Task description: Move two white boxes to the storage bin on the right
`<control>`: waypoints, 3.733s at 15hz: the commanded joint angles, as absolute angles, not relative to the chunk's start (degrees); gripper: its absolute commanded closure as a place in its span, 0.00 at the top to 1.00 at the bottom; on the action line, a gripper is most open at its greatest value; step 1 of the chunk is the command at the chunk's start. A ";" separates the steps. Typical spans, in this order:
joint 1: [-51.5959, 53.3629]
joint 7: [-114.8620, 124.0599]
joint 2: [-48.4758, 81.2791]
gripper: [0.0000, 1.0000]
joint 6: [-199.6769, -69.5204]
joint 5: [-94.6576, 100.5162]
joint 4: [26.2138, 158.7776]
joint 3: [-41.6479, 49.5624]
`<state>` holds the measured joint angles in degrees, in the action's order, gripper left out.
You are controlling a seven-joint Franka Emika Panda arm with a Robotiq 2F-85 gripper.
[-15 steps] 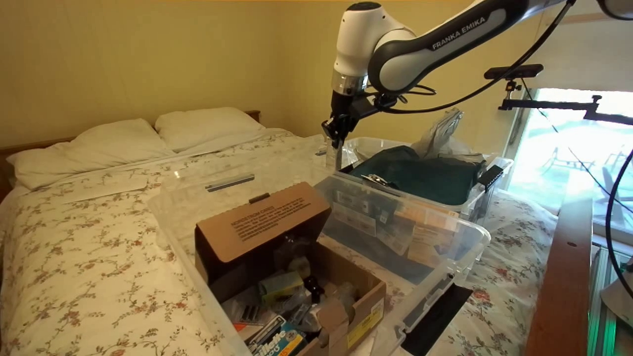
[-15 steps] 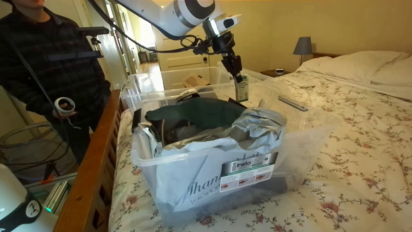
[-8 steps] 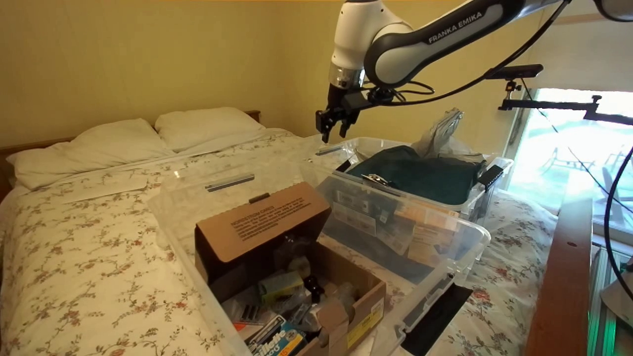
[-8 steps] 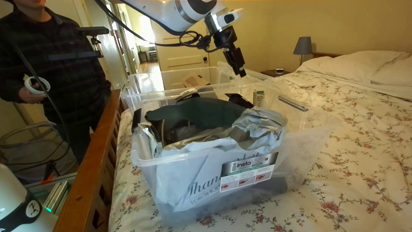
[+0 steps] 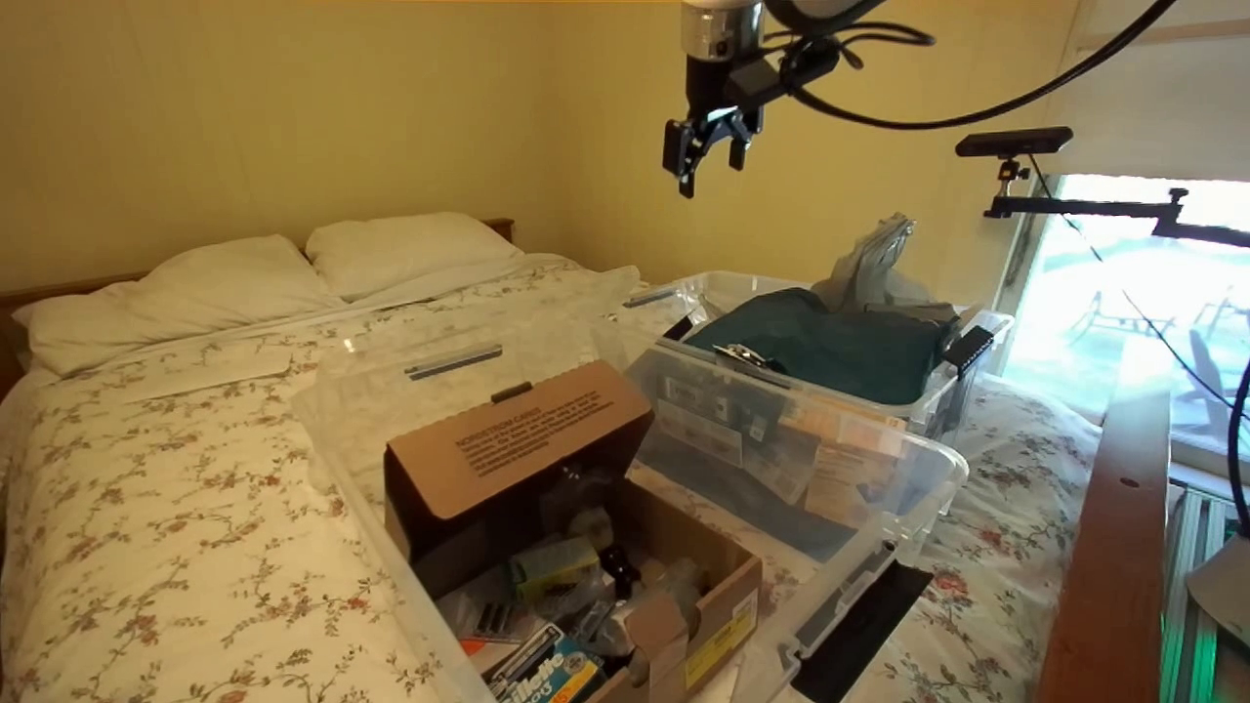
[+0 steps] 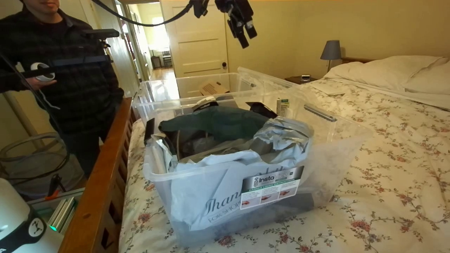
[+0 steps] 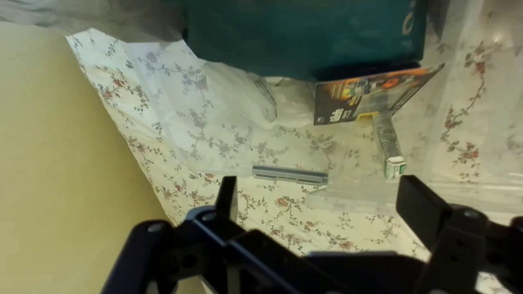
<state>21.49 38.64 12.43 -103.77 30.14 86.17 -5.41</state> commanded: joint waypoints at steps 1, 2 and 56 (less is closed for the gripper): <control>22.50 37.39 9.04 1.00 -99.36 24.43 88.04 -10.42; 22.66 37.48 8.92 1.00 -99.72 21.63 88.24 -11.89; 48.44 47.01 47.69 1.00 -120.86 8.16 65.20 -5.16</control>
